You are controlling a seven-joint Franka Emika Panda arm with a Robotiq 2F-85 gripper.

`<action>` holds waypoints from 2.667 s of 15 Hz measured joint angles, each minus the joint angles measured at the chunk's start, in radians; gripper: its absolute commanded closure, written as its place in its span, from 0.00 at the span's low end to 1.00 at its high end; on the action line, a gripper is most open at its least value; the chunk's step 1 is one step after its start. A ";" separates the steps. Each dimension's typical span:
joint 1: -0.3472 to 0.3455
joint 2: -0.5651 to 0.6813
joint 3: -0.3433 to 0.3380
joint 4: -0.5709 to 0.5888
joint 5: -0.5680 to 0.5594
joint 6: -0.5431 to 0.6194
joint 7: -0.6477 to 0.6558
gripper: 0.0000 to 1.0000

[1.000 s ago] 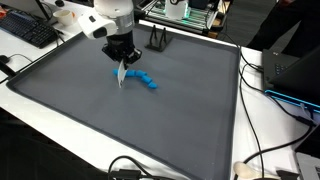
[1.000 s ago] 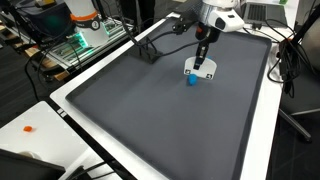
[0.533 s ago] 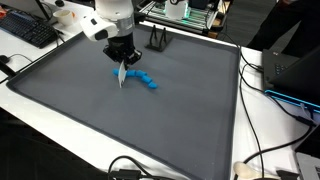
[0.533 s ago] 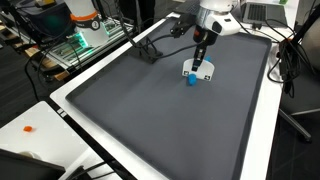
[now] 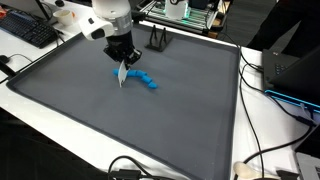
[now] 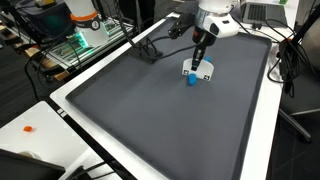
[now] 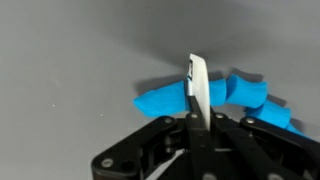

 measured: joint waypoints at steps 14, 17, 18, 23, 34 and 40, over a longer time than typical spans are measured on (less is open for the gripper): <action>-0.001 -0.060 -0.013 -0.039 0.033 -0.073 0.122 0.99; -0.002 -0.116 -0.020 -0.078 0.040 -0.073 0.172 0.99; -0.003 -0.138 -0.022 -0.093 0.048 -0.073 0.196 0.99; -0.004 -0.265 -0.027 -0.189 0.131 -0.073 0.339 0.99; 0.002 -0.506 -0.016 -0.447 0.226 -0.070 0.822 0.99; 0.001 -0.595 0.002 -0.577 0.298 -0.056 0.995 0.99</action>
